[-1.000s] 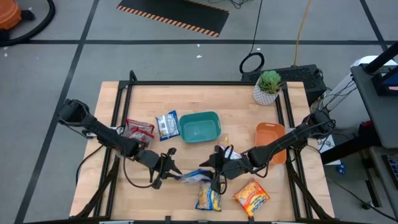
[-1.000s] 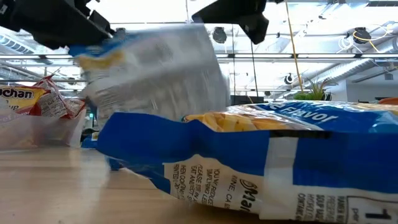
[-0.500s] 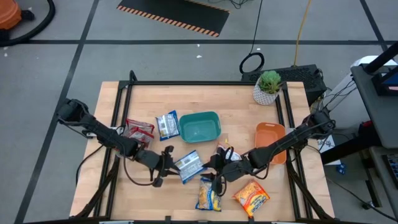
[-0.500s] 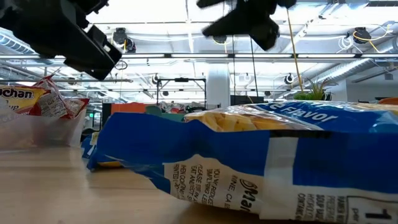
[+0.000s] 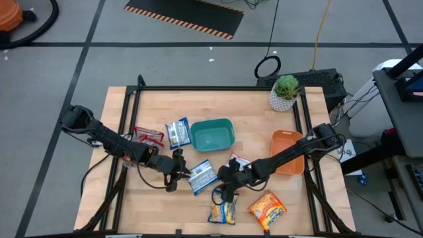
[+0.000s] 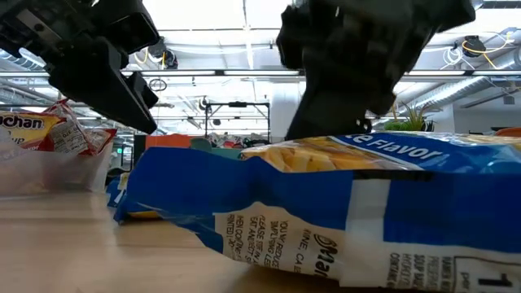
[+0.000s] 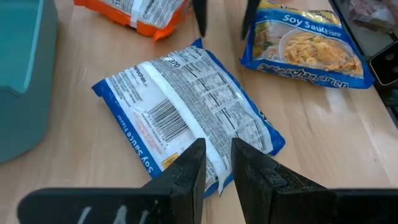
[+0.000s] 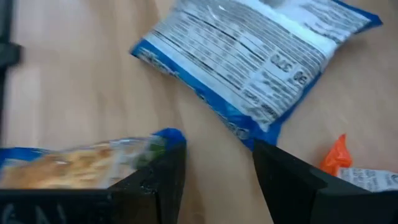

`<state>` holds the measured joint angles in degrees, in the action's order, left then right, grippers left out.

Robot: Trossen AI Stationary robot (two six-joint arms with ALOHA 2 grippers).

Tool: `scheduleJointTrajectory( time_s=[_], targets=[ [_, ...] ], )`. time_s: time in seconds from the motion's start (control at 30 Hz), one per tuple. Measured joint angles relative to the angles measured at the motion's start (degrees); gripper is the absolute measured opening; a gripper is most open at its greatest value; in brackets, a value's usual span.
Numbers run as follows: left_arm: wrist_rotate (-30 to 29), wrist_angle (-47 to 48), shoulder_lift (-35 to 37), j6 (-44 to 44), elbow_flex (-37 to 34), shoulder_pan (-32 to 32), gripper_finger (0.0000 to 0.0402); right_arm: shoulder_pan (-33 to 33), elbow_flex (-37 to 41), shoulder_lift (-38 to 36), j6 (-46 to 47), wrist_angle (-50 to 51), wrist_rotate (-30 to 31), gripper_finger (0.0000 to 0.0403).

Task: Sort Maruchan noodles
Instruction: Put the middle blue noodle pack into the orange bin

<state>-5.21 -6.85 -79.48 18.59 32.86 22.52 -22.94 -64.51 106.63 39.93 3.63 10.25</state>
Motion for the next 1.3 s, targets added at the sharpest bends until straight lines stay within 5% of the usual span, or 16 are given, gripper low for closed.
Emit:
scheduleJointTrajectory(
  time_s=[0.33, 0.73, 1.07, 1.3],
  targets=[
    [0.02, 2.18, 0.00, -0.09, -0.02, -0.13, 0.0079, 0.79, 0.00, 0.90, -2.58, 1.08, 2.58, 0.0185],
    [0.12, 5.54, 0.00, 1.81, -0.02, -0.11, 0.0079, 1.00, -0.04, 8.28, -20.28, -10.01, 6.43, 0.0262],
    [0.17, 10.10, -0.02, 2.75, -0.02, -0.10, 0.0079, 1.12, -0.04, 6.18, -25.69, -13.27, 6.25, 0.0255],
    [0.17, 10.57, -0.02, 2.96, -0.02, 0.07, 0.0079, 1.36, -0.04, 4.06, -27.08, -14.52, 12.15, 0.0257]
  ],
)
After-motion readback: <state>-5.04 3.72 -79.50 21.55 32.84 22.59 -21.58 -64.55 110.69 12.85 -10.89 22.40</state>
